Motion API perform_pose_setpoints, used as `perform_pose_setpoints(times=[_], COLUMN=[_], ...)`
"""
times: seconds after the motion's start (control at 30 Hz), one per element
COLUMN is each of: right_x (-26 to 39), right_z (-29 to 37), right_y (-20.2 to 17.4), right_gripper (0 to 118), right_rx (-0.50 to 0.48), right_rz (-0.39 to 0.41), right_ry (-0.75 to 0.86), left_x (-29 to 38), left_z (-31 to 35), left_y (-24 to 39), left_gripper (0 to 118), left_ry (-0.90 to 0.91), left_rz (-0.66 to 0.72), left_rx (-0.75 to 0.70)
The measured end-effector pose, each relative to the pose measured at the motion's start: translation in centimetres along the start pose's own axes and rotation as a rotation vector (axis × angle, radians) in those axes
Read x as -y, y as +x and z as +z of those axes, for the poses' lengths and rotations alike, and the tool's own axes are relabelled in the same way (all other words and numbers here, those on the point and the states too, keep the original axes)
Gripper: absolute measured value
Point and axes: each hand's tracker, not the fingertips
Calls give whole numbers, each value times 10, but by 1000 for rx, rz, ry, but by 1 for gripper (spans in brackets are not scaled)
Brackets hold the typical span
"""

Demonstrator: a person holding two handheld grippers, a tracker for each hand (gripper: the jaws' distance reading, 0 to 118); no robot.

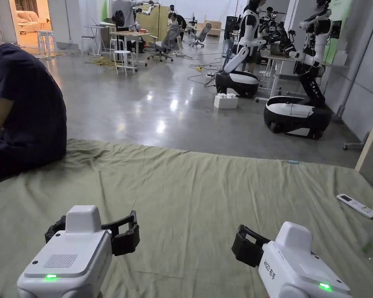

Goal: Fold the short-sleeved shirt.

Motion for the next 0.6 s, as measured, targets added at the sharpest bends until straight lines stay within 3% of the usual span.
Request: perform_pose_setpoints(times=[0.17, 0.43, 0.6], right_x=[2, 3, 1], right_z=[-2, -3, -7], right_y=[-4, -2, -3], right_gripper=[112, 112, 112], right_rx=[64, 33, 36], right_rz=[42, 27, 48], right_ry=[22, 16, 14], left_x=[2, 8, 9], left_z=[0, -2, -4], left_y=[-2, -8, -5], left_gripper=[111, 111, 111], left_ry=[-16, -46, -43], left_rz=[-22, 9, -56], left_rx=[-21, -49, -101])
